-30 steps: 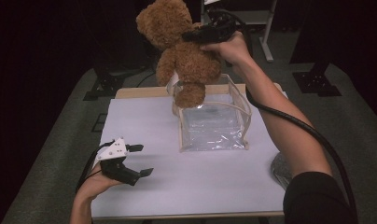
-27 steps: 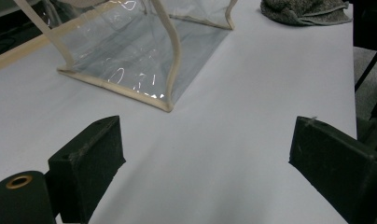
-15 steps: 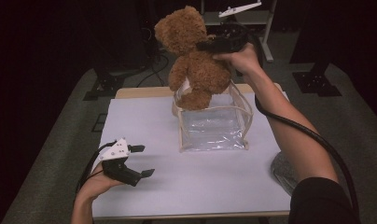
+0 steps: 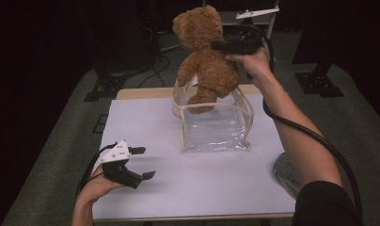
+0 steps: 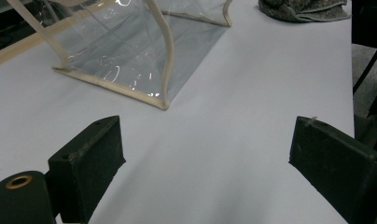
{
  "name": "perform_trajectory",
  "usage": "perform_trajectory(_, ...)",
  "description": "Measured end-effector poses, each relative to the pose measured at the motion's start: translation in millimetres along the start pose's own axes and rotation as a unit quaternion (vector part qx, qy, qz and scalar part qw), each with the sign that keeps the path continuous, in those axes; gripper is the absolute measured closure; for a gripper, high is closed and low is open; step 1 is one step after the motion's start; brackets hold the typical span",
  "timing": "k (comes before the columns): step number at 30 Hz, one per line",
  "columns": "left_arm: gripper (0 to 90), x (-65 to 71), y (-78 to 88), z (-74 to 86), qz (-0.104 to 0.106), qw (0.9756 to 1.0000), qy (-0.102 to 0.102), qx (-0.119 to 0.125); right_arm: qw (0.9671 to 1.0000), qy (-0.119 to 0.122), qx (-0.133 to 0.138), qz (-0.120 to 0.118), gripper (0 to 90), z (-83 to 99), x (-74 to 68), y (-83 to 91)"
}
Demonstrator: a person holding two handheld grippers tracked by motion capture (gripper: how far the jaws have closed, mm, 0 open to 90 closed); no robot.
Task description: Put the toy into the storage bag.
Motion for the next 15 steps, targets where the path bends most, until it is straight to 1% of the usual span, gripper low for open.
perform_trajectory(2, 8.7, 0.8, -0.7, 0.1, 0.002, 1.0, 0.0, -0.001, 0.9998, 0.002, -0.009, -0.019, 69.7, 6.2, -5.3, -1.3)
perform_trajectory(4, 8.6, 1.2, -1.3, 0.0, 0.002, 1.0, -0.001, -0.001, 0.999, 0.02, -0.021, -0.035, 69.4, 17.1, -12.9, -4.8)
perform_trajectory(6, 8.7, 1.8, -1.6, 0.0, 0.002, 1.0, -0.003, -0.002, 0.9977, 0.028, -0.036, -0.05, 69.6, 31.7, -17.3, -9.9)
perform_trajectory(8, 8.7, 3.0, -1.5, -0.3, 0.003, 1.0, -0.002, -0.002, 0.9961, 0.032, -0.059, -0.056, 69.8, 48.7, -16.9, -15.5)
perform_trajectory(9, 8.7, 3.0, -1.4, -0.3, 0.003, 1.0, -0.002, -0.002, 0.9948, 0.034, -0.074, -0.06, 69.8, 57.1, -16.2, -17.5)
perform_trajectory(12, 8.7, 2.1, -1.6, 0.6, 0.002, 1.0, -0.001, -0.004, 0.9888, 0.052, -0.114, -0.081, 69.8, 78.4, -18.5, -20.6)
perform_trajectory(14, 8.6, 2.6, -2.4, 1.4, 0.003, 1.0, 0.001, -0.005, 0.9852, 0.061, -0.131, -0.093, 69.8, 87.0, -20.2, -20.1)
perform_trajectory(15, 8.6, 2.6, -2.9, 1.6, 0.004, 1.0, 0.0, -0.006, 0.9839, 0.065, -0.134, -0.1, 69.8, 89.3, -20.8, -19.1)
Point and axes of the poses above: each handheld gripper's, and its own axes: y roughly backward along the jaws, z roughly out of its underside, x roughly to its right, the point moved 8 cm from there along -y, roughly forward along the jaws, and after that the axes turned 7 degrees about x, right-handed, at the moved point
